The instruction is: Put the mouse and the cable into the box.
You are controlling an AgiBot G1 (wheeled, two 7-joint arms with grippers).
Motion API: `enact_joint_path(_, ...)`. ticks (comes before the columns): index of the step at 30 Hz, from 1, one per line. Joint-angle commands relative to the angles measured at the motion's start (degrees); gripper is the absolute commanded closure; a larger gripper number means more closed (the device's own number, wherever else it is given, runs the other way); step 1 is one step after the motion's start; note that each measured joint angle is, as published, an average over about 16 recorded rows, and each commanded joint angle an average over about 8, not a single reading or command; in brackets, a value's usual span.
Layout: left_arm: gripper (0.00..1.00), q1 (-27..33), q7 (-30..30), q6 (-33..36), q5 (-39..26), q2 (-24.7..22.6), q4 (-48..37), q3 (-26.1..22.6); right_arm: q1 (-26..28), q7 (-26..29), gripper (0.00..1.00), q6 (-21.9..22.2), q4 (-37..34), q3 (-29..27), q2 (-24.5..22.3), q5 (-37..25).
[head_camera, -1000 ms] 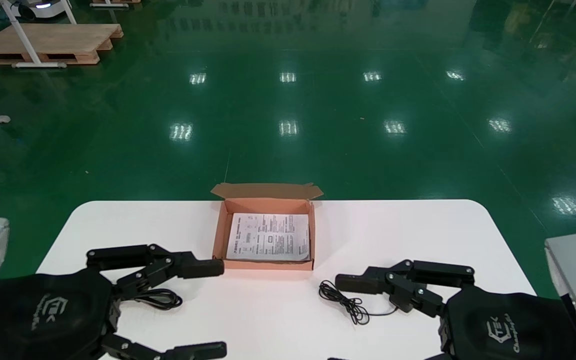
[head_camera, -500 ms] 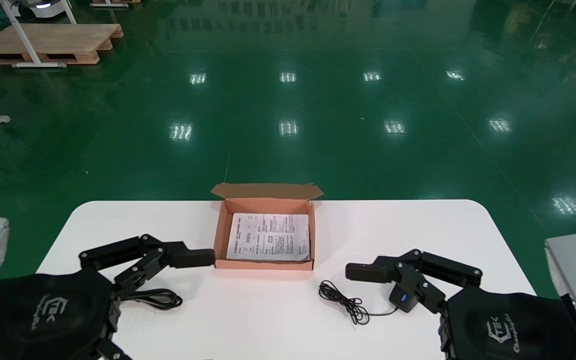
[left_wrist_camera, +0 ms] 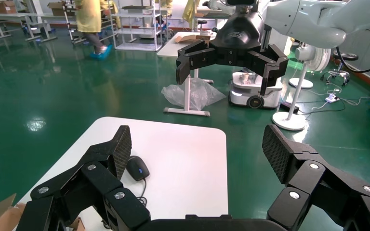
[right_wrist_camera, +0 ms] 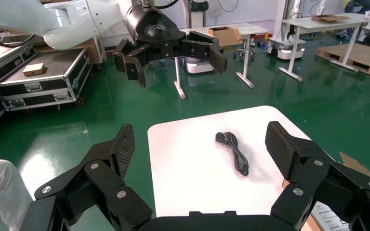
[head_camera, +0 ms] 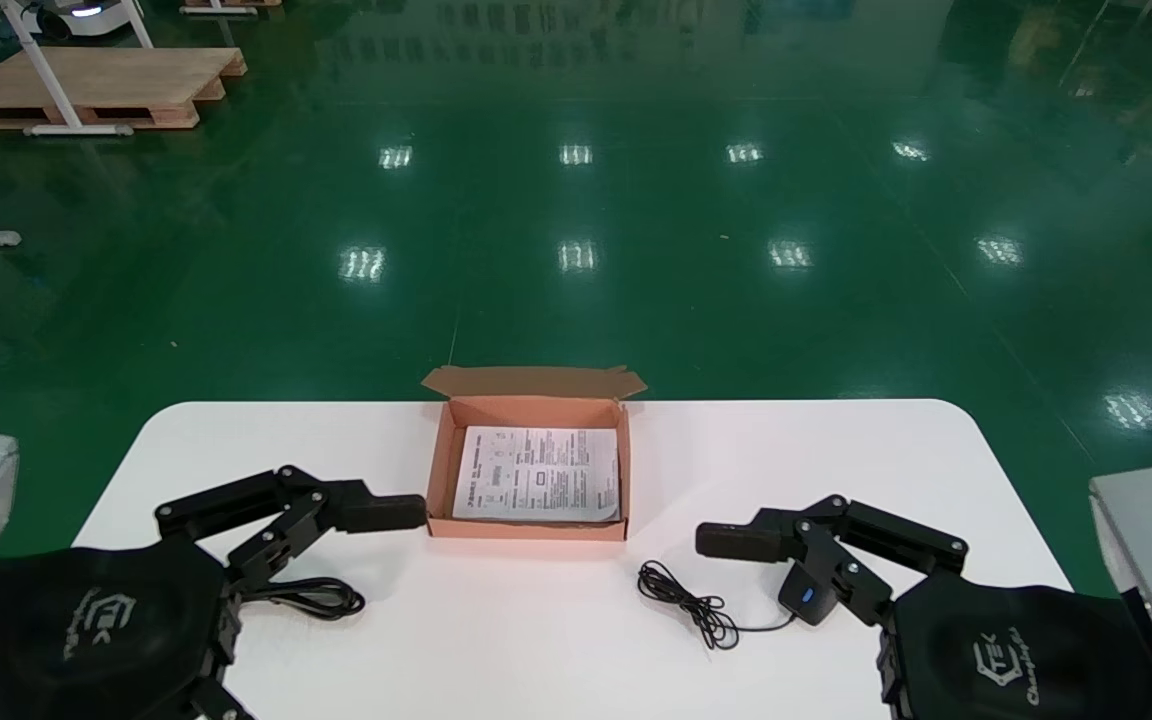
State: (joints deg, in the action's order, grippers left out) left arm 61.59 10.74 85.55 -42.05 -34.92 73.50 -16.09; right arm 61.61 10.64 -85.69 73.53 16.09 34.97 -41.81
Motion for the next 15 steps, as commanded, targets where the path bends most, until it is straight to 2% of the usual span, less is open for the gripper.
enact_joint_path(1, 0.00, 0.0, 0.0, 0.0, 0.1, -0.1, 0.0, 0.0, 0.0, 0.0, 0.00, 0.0, 0.0, 0.0, 0.0, 0.1)
enact_joint_path(5, 0.00, 0.1, 0.2, -0.1, -1.5, 0.9, 0.5, -0.3, 0.2, -0.9, 0.00, 0.5, 0.4, 0.0, -0.2, -1.3)
enact_joint_path(8, 0.00, 0.9, 0.4, -0.5, -6.8, 2.6, 1.6, -1.8, 0.3, -2.8, 0.00, 2.5, 1.6, 0.9, -0.2, -5.8)
enact_joint_path(12, 0.00, 3.0, -0.3, -2.3, -18.5, 3.5, 2.4, -5.1, 0.9, -5.2, 0.00, 8.2, 3.1, 4.3, 2.0, -17.9)
enact_joint_path(15, 0.00, 5.8, -2.0, -4.8, -28.1, 1.4, 1.1, -8.0, 1.8, -4.2, 0.00, 14.1, 3.2, 8.0, 5.3, -28.5)
